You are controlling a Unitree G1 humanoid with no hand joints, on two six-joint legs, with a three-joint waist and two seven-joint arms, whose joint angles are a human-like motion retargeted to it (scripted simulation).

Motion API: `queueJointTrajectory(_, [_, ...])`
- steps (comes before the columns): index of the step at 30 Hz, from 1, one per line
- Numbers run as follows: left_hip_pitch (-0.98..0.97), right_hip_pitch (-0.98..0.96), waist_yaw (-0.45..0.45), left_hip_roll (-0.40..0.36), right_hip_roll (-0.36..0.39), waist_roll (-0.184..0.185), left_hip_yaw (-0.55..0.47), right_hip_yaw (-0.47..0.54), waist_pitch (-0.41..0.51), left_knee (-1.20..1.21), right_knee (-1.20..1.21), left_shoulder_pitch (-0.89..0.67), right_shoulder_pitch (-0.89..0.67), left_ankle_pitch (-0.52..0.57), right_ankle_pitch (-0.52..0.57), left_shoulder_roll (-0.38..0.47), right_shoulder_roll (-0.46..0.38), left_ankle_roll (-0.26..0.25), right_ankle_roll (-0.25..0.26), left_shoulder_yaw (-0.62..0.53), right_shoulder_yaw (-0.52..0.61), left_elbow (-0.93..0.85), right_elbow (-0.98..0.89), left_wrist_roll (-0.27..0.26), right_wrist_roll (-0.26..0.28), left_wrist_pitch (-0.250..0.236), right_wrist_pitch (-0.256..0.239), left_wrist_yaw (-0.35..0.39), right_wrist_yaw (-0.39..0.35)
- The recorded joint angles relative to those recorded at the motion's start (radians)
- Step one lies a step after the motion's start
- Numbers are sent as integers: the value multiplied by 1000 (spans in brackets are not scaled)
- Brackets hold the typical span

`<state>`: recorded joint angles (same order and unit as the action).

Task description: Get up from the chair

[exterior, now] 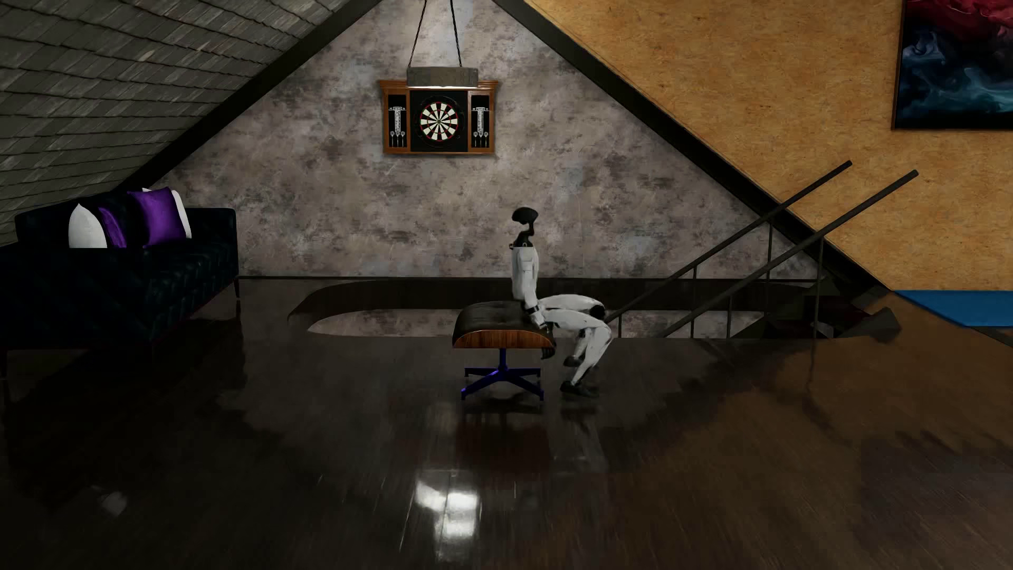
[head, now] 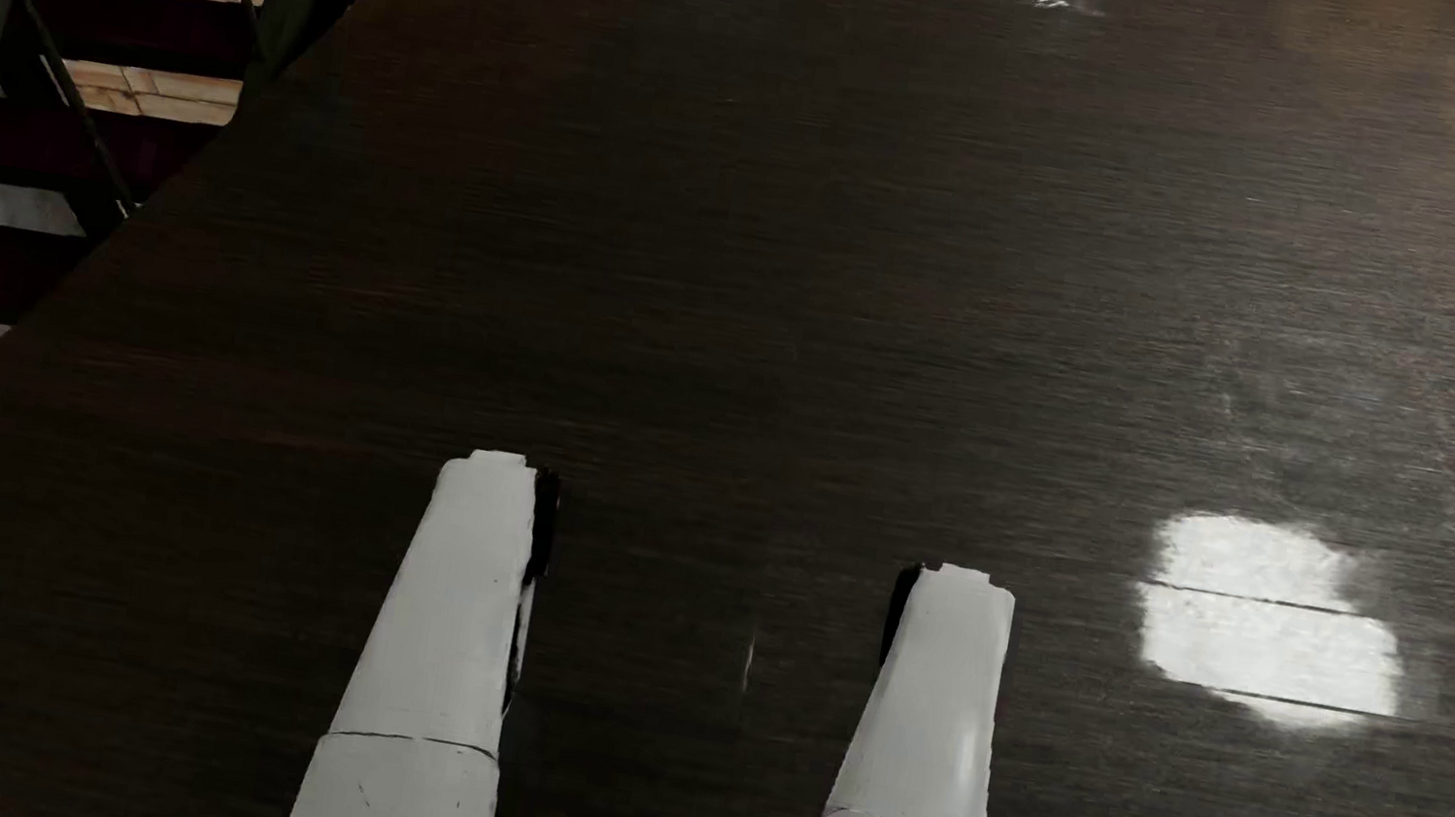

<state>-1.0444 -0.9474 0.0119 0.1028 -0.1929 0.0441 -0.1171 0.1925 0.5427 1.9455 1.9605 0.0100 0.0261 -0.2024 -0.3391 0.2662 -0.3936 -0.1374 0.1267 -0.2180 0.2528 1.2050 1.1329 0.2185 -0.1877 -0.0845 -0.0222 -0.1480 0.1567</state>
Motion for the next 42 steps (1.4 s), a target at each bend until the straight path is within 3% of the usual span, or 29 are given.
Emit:
queueJointTrajectory(2, [6, 1, 1, -5, -1, 1, 1, 2, -2, -2, 1, 28, 32, 3, 1, -10, 6, 1, -1, 4, -18, -40, -59, 8, 22, -6, -6, -26, 7])
queueJointTrajectory(5, [18, 6, 1, -13, -2, 1, 0, 5, -3, -6, 2, 23, 31, 6, 3, -17, -8, 1, -3, -16, 4, -88, -135, 16, 1, -18, -31, -45, 36])
queueJointTrajectory(7, [23, 8, -1, -16, 2, 5, 1, 5, -3, -8, 1, -4, -2, 8, 5, -20, -13, 5, -6, -35, 33, -90, -139, 11, -28, -22, -42, -21, 18])
queueJointTrajectory(13, [36, 17, -6, -20, 3, 10, 3, 8, 17, -9, 3, -62, -77, 7, -1, -7, -15, 9, -6, -75, 62, -110, -97, -7, -14, -20, -26, 9, -40])
queueJointTrajectory(19, [0, -27, -10, -9, 13, 10, 2, 15, 73, -9, 8, -105, -100, -1, -38, -9, -23, -4, -14, -74, 59, -128, -102, -25, -9, -16, -24, 20, -44])
queueJointTrajectory(22, [-60, -89, -12, 3, 23, 9, -4, 27, 100, 0, 16, -106, -59, -13, -49, 15, -56, -15, -11, -54, 5, -215, -239, -39, 24, -16, -27, 8, -7])
queueJointTrajectory(24, [-122, -152, -13, 13, 31, 7, -14, 39, 108, 12, 26, -78, 11, -24, -53, 52, -106, -28, -4, -8, -59, -348, -447, -90, 54, -20, -34, 43, -20])
queueJointTrajectory(26, [-188, -220, -16, 29, 46, 0, -26, 51, 114, 29, 39, -22, 93, -35, -52, 99, -165, -46, -3, 61, -116, -564, -721, -175, 69, -30, -50, 146, -94])
queueJointTrajectory(27, [-222, -258, -17, 40, 54, -4, -32, 57, 118, 37, 45, 3, 118, -40, -43, 122, -197, -57, -2, 98, -127, -695, -856, -216, 78, -49, -57, 228, -176])
queueJointTrajectory(28, [-256, -294, -18, 49, 57, -10, -38, 64, 124, 45, 51, 20, 130, -44, -34, 147, -229, -68, 4, 127, -134, -838, -983, -237, 46, -77, -66, 322, -284])
queueJointTrajectory(30, [-320, -361, -17, 59, 60, -23, -49, 74, 151, 57, 64, 3, 106, -54, -35, 224, -314, -89, 10, 157, -117, -1116, -1179, -251, 17, -146, -99, 495, -508])
queueJointTrajectory(31, [-352, -396, -17, 63, 65, -31, -54, 77, 168, 60, 68, -30, 55, -59, -38, 279, -368, -99, 12, 151, -81, -1235, -1254, -232, -13, -191, -131, 561, -597])
queueJointTrajectory(32, [-384, -431, -17, 67, 69, -41, -60, 80, 187, 61, 70, -76, -30, -65, -43, 345, -428, -110, 16, 137, -22, -1337, -1313, -200, -47, -216, -161, 566, -628])
queueJointTrajectory(34, [-445, -491, -22, 71, 69, -55, -70, 81, 234, 59, 68, -208, -302, -74, -52, 515, -552, -124, 27, 68, 186, -1482, -1382, -166, -86, -234, -201, 425, -567])
queueJointTrajectory(35, [-474, -522, -24, 79, 73, -63, -76, 81, 255, 58, 67, -299, -485, -80, -55, 610, -609, -129, 33, 0, 349, -1530, -1401, -181, -82, -230, -215, 323, -517])
queueJointTrajectory(36, [-497, -545, -25, 83, 76, -65, -82, 78, 279, 57, 63, -415, -703, -89, -61, 698, -654, -132, 38, -109, 553, -1555, -1409, -201, -69, -242, -230, 277, -479])
queueJointTrajectory(37, [-521, -568, -26, 79, 74, -64, -82, 77, 295, 55, 61, -546, -928, -97, -69, 767, -682, -131, 44, -240, 767, -1561, -1412, -231, -57, -267, -254, 302, -439])
queueJointTrajectory(39, [-551, -595, -24, 74, 75, -62, -77, 74, 342, 39, 44, -849, -1306, -113, -84, 846, -693, -124, 47, -484, 1120, -1548, -1423, -283, -17, -290, -281, 343, -525])
queueJointTrajectory(41, [-553, -597, -25, 67, 82, -59, -71, 70, 375, 5, 12, -1106, -1480, -131, -96, 854, -665, -124, 41, -717, 1280, -1533, -1423, -305, 2, -320, -296, 415, -606])
queueJointTrajectory(42, [-551, -592, -25, 56, 88, -59, -65, 66, 380, -23, -16, -1164, -1491, -131, -95, 849, -651, -115, 33, -776, 1291, -1533, -1414, -303, -5, -321, -296, 414, -617])
